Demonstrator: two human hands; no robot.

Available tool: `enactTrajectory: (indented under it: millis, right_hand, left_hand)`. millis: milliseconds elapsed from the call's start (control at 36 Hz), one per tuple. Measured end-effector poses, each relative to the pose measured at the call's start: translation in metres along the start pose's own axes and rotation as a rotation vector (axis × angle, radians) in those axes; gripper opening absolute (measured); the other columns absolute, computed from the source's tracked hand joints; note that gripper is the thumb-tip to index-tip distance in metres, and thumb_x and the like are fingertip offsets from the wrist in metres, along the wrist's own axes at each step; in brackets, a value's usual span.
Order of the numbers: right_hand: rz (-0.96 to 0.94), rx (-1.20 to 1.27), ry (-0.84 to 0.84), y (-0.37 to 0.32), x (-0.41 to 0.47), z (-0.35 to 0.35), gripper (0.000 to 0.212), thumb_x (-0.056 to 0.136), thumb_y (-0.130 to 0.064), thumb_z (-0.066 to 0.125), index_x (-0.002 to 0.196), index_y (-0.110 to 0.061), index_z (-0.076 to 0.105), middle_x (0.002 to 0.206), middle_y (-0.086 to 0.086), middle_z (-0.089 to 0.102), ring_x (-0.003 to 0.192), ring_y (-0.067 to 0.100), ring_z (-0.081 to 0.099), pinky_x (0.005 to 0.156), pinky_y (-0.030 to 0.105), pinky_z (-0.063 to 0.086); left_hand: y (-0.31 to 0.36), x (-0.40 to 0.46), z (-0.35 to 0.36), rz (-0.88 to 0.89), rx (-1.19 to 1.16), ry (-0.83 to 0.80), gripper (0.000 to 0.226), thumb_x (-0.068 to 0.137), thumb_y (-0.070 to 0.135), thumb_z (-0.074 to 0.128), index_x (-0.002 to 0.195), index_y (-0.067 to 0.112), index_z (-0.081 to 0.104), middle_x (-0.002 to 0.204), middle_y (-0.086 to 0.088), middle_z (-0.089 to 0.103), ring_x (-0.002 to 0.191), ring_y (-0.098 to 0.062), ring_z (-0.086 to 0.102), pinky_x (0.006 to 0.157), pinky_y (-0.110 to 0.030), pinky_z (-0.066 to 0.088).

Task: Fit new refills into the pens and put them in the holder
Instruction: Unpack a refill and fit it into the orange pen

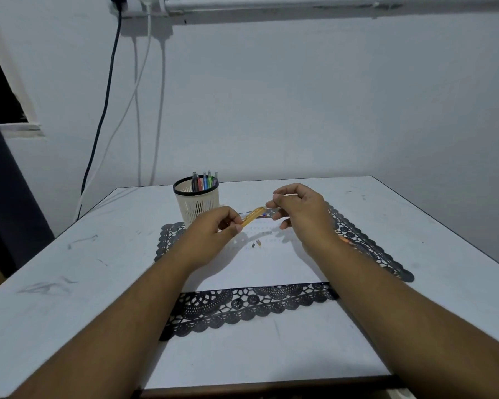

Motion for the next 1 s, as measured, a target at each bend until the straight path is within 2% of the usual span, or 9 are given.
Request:
enactTrajectory:
  millis: [167, 306, 500, 833, 1000]
  right_hand:
    - [-0.010, 0.004, 0.006, 0.0003, -0.0008, 0.0018, 0.005, 0.099, -0.009, 0.063, 0.101, -0.009, 0.067, 0.086, 0.005, 0.080, 0.065, 0.018, 0.067, 0.052, 0.030, 0.052]
    - [-0.030, -0.010, -0.011, 0.0025, -0.0004, 0.0042, 0.003, 0.099, -0.010, 0.064, 0.099, -0.011, 0.067, 0.087, 0.006, 0.079, 0.067, 0.020, 0.067, 0.052, 0.031, 0.051]
    - [-0.065, 0.011, -0.002, 0.0021, -0.0006, 0.0034, 0.006, 0.095, -0.007, 0.067, 0.095, -0.013, 0.069, 0.089, 0.007, 0.079, 0.068, 0.017, 0.070, 0.055, 0.032, 0.052]
    - [-0.080, 0.030, 0.034, 0.0021, -0.0006, 0.0016, 0.009, 0.096, -0.003, 0.065, 0.095, -0.012, 0.068, 0.087, 0.006, 0.078, 0.064, 0.014, 0.070, 0.057, 0.035, 0.053]
    - [-0.096, 0.017, 0.014, 0.0024, -0.0035, 0.0046, 0.009, 0.094, -0.005, 0.068, 0.093, -0.013, 0.070, 0.087, 0.008, 0.077, 0.066, 0.013, 0.067, 0.057, 0.033, 0.053]
  left_hand:
    - [0.0017, -0.0007, -0.0009, -0.003, -0.012, 0.012, 0.012, 0.100, 0.018, 0.064, 0.095, 0.027, 0.069, 0.083, 0.012, 0.063, 0.072, 0.003, 0.054, 0.069, -0.026, 0.043]
    - [0.0014, -0.0013, -0.0009, -0.007, -0.012, 0.012, 0.011, 0.100, 0.018, 0.065, 0.095, 0.027, 0.069, 0.084, 0.012, 0.063, 0.071, 0.002, 0.053, 0.071, -0.028, 0.046]
    - [0.0041, -0.0017, 0.0002, 0.007, -0.002, 0.011, 0.009, 0.100, 0.019, 0.064, 0.096, 0.026, 0.069, 0.084, 0.012, 0.062, 0.072, 0.003, 0.053, 0.068, -0.024, 0.042]
    - [0.0020, -0.0010, 0.0002, 0.012, -0.006, 0.032, 0.009, 0.100, 0.020, 0.065, 0.097, 0.026, 0.069, 0.086, 0.011, 0.063, 0.072, 0.001, 0.054, 0.071, -0.028, 0.046]
    - [0.0019, -0.0011, 0.0018, 0.018, -0.010, 0.030, 0.008, 0.100, 0.019, 0.065, 0.097, 0.024, 0.069, 0.087, 0.009, 0.064, 0.073, 0.002, 0.053, 0.068, -0.019, 0.043]
Point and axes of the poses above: each hand's wrist, its own x-axis towards the middle knuckle, its own z-axis out of the palm, y = z × x, the point moved 6 cm from there along x, towards the middle knuckle
